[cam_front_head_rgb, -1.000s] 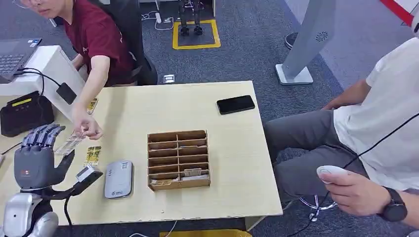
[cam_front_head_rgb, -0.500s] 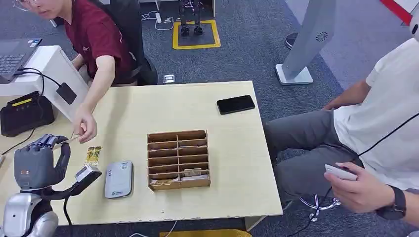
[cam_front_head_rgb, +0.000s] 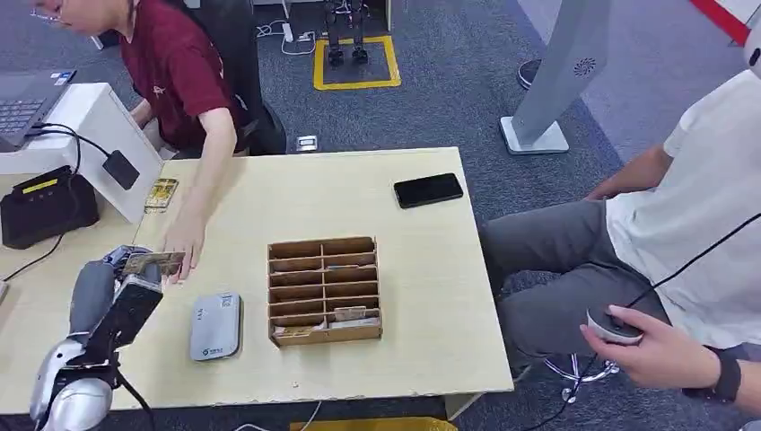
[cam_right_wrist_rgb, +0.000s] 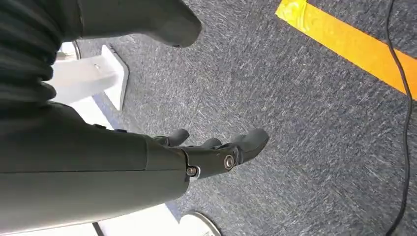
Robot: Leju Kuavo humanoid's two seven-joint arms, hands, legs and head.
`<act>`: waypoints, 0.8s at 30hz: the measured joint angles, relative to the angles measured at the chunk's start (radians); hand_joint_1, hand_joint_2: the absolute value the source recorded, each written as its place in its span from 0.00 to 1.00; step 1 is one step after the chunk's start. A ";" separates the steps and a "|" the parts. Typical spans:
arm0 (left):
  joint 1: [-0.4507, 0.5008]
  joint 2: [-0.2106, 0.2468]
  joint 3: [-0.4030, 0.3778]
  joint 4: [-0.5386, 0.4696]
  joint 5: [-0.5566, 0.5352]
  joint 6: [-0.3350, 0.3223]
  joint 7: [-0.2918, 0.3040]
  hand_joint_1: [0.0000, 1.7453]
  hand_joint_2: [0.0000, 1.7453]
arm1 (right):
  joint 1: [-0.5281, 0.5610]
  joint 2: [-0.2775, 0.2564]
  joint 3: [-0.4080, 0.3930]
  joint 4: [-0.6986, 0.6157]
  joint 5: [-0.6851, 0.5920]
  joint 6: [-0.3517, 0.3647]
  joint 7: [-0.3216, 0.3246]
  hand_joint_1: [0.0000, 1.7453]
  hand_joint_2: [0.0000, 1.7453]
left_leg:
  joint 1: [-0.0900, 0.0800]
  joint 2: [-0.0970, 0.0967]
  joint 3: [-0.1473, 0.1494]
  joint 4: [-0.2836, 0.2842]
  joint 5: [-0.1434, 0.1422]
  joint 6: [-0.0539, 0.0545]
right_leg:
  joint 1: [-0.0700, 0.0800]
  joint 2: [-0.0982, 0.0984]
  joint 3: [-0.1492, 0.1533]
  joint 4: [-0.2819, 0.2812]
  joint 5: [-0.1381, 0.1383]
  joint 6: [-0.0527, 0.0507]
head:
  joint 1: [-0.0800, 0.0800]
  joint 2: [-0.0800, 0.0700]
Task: Pass the card to the sensor for recognition and then transmit it.
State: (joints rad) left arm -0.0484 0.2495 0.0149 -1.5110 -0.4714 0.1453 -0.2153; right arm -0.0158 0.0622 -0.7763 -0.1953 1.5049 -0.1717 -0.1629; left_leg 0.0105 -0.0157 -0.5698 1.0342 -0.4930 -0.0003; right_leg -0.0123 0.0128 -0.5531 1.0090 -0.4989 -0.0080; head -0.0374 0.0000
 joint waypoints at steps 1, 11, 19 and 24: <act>0.000 -0.003 0.003 0.000 0.041 -0.044 0.017 1.00 1.00 | 0.000 0.000 0.000 0.000 0.000 0.000 0.000 0.00 1.00 | 0.000 0.000 0.000 0.000 0.000 0.000 | 0.000 0.000 0.000 0.000 0.000 0.000 | -0.001 0.000; 0.041 0.003 0.027 0.001 0.177 -0.213 0.084 1.00 1.00 | 0.001 0.001 0.000 0.000 0.000 -0.006 0.003 0.00 1.00 | 0.000 0.000 0.000 0.000 0.000 0.000 | 0.000 0.000 0.000 0.000 0.000 0.000 | 0.000 0.000; 0.055 0.008 0.028 0.021 0.123 -0.242 0.133 1.00 1.00 | 0.001 0.001 0.000 0.000 0.001 -0.011 0.004 0.00 1.00 | 0.000 0.000 0.000 0.000 0.000 0.000 | 0.000 0.000 0.000 0.000 0.000 0.000 | 0.000 0.000; 0.067 0.003 0.027 0.071 0.050 -0.237 0.146 1.00 1.00 | 0.000 0.002 0.000 0.000 0.001 -0.011 0.012 0.00 1.00 | 0.000 0.000 0.000 0.000 0.000 0.000 | 0.000 0.000 0.000 0.000 0.000 0.000 | 0.000 0.000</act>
State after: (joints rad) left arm 0.0181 0.2521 0.0423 -1.4397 -0.4216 -0.0919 -0.0698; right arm -0.0161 0.0637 -0.7763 -0.1953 1.5057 -0.1823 -0.1511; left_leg 0.0106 -0.0159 -0.5699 1.0341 -0.4931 -0.0004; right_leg -0.0122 0.0128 -0.5533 1.0091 -0.4991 -0.0080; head -0.0378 0.0000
